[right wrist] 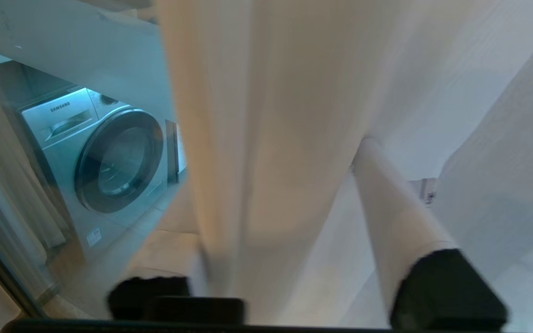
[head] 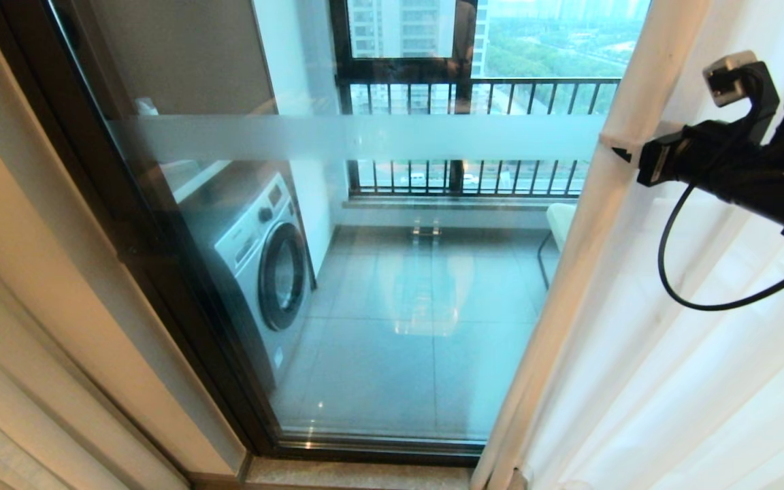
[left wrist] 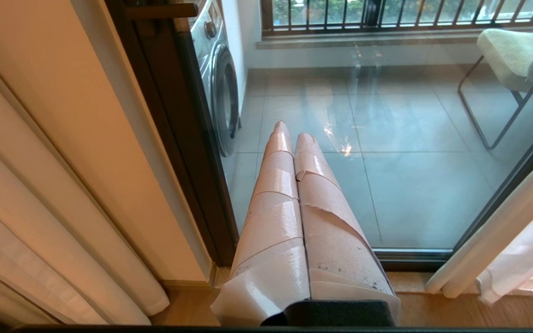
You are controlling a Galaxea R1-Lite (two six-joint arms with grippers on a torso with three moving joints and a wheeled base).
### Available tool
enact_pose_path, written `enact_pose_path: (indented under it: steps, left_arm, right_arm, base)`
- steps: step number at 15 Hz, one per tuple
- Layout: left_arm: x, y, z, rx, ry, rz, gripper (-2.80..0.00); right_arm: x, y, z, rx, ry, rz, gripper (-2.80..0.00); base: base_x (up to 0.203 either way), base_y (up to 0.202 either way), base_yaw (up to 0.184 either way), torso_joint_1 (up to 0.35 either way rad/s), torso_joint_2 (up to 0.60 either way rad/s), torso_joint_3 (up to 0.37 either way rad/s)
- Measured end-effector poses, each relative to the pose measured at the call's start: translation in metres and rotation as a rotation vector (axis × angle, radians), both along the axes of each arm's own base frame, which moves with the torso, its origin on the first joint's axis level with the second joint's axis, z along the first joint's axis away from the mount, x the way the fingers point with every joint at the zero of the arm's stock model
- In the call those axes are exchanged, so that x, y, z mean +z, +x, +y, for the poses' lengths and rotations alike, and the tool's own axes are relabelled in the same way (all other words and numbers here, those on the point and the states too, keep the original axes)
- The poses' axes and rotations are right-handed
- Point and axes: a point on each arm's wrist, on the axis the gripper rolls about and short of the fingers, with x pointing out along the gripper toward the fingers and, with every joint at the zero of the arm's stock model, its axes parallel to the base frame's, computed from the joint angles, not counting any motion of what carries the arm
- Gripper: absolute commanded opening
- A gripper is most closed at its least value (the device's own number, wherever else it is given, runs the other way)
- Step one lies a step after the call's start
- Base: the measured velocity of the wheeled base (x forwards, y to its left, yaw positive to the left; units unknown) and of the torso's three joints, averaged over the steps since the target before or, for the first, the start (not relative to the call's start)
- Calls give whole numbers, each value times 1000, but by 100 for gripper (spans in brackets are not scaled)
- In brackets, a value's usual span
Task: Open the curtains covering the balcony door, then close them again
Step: Pull the inner curtains open on both sides
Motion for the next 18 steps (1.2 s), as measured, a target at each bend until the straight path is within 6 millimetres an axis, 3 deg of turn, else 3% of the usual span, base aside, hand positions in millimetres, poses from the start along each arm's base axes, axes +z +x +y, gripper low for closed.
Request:
enact_pose_path:
  steps: [9, 18]
  left_arm:
    - [0, 0, 0, 0, 0, 0, -280]
    - [0, 0, 0, 0, 0, 0, -280]
  right_arm:
    - [12, -9, 0, 6, 38, -72, -280]
    - [20, -50, 7, -34, 74, -192, -280]
  base:
    - [0, 0, 0, 0, 0, 0]
    - [0, 0, 0, 0, 0, 0]
